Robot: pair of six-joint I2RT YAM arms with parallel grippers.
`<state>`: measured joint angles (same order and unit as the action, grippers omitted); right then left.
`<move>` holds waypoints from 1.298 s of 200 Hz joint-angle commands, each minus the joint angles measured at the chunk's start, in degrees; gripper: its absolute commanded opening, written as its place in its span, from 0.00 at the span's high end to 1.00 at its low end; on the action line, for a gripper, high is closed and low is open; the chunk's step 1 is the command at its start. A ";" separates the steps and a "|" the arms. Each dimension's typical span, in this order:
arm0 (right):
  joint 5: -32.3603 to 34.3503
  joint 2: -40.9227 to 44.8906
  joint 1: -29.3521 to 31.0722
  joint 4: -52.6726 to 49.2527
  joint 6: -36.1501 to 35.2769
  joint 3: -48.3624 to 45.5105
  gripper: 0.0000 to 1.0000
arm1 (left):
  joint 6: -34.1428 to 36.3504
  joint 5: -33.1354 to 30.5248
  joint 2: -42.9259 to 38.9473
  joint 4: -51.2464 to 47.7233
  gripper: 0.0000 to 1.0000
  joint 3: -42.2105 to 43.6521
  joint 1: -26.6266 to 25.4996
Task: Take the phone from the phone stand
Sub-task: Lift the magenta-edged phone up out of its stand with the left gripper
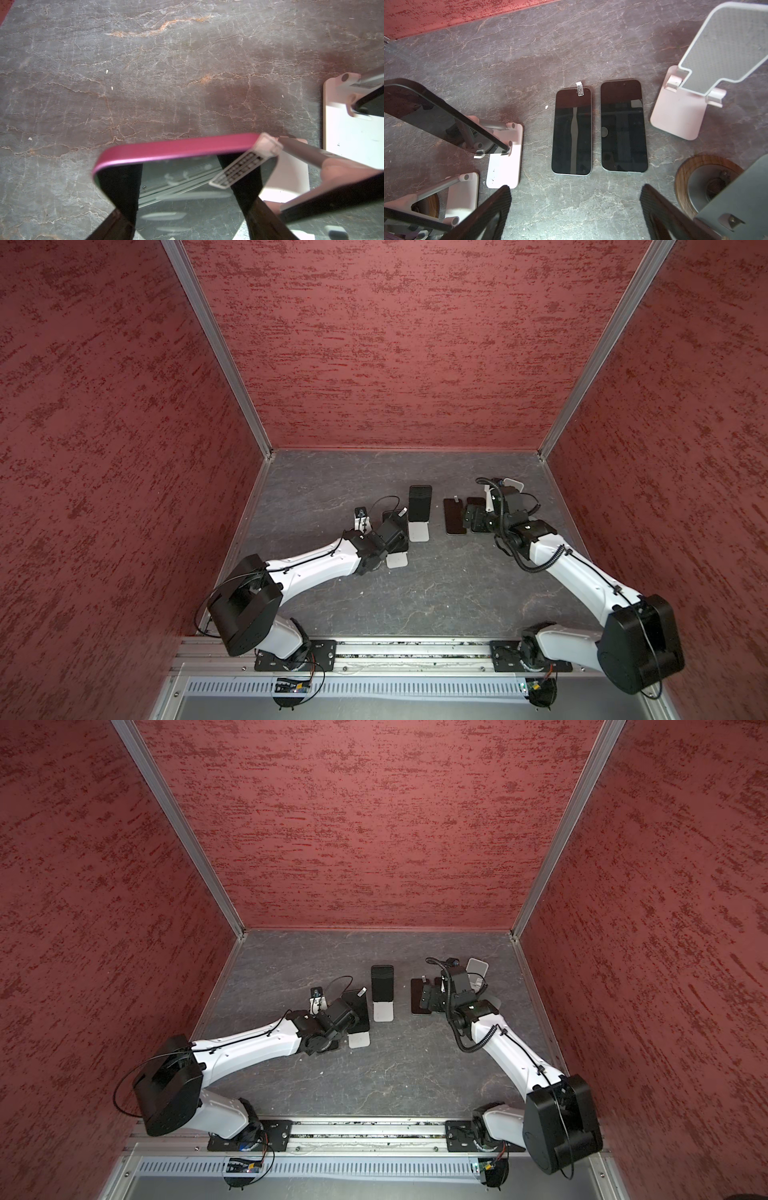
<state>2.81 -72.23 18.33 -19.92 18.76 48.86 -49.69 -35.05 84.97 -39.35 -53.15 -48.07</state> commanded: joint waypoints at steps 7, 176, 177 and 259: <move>1.37 -0.51 0.38 1.00 -0.40 0.08 0.01 | 0.77 -1.68 -1.09 1.52 0.48 1.59 -0.60; 1.79 -1.99 0.31 1.10 0.04 0.81 0.01 | 1.79 -7.78 -6.95 -3.27 0.53 -0.23 -7.13; 1.82 -1.97 0.35 1.11 0.04 0.81 0.01 | 1.79 -7.85 -6.98 -3.32 0.53 -0.26 -7.26; 2.47 -1.19 0.35 1.42 0.18 1.28 0.01 | 3.47 -9.21 -5.04 -6.35 0.54 -7.02 -13.85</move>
<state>3.33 -73.89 18.33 -19.90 18.79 48.88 -47.77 -42.09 79.48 -45.41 -56.99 -60.31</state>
